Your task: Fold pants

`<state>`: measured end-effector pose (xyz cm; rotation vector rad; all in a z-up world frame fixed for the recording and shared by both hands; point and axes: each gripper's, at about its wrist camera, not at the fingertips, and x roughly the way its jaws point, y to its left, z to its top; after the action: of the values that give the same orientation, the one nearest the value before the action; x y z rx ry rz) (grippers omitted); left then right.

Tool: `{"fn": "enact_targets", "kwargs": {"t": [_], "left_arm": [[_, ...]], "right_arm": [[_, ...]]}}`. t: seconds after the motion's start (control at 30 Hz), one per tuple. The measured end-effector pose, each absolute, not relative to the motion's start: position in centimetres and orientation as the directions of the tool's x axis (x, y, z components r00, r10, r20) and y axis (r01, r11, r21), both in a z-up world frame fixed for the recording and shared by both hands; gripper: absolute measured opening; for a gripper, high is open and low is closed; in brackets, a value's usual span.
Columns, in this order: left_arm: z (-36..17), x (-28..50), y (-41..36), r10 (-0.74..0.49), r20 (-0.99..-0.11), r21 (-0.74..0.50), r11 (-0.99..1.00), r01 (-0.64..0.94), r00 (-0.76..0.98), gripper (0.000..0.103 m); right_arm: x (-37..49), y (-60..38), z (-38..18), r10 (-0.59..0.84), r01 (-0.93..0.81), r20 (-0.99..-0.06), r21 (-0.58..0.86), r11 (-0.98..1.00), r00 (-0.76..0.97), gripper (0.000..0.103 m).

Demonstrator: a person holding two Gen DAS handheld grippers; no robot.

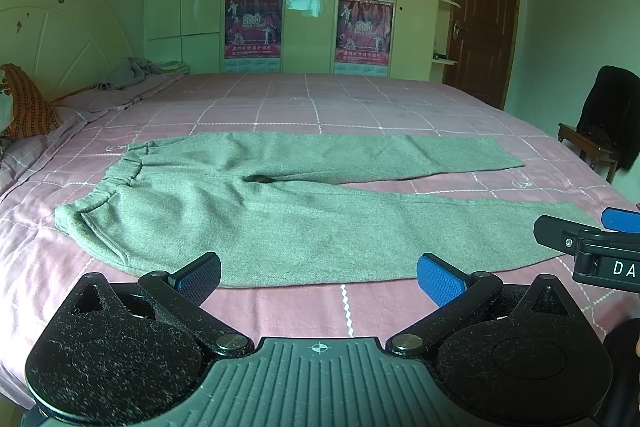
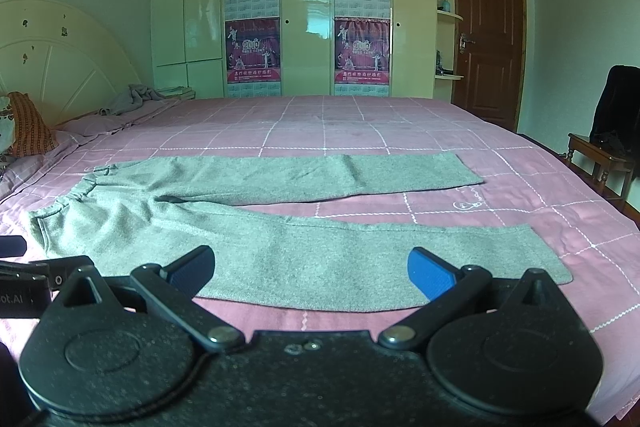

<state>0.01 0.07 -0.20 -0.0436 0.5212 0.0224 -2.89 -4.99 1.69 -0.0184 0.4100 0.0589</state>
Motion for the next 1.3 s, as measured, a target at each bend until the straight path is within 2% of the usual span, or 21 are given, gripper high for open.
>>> {"fn": "enact_targets", "kwargs": {"t": [0.57,0.93,1.03,1.23,1.3], "left_arm": [[-0.3,0.2,0.0,0.011,-0.500,-0.035,0.999,-0.033,0.866,0.103],[-1.2,0.8,0.8,0.021,-0.538,-0.057,0.997,-0.061,0.843,0.103],[-1.9,2.2,2.0,-0.040,-0.576,-0.107,0.994,-0.026,0.817,0.103],[-1.5,8.0,4.6,0.002,-0.593,-0.060,0.997,-0.047,0.806,0.103],[-1.1,11.0,6.6,-0.045,-0.594,-0.092,0.996,-0.012,0.803,0.103]], "right_arm": [[-2.9,-4.8,1.6,0.054,-0.062,-0.399,-0.006,0.998,0.915,0.103],[-2.8,-5.9,1.6,0.089,-0.087,-0.413,0.023,0.996,0.907,0.103],[-1.7,-6.1,2.1,0.171,-0.148,-0.435,0.086,0.985,0.884,0.103],[3.5,-5.8,3.4,0.216,-0.223,-0.451,0.037,0.974,0.866,0.103],[4.6,-5.5,3.7,0.239,-0.253,-0.457,0.032,0.967,0.857,0.100]]}}
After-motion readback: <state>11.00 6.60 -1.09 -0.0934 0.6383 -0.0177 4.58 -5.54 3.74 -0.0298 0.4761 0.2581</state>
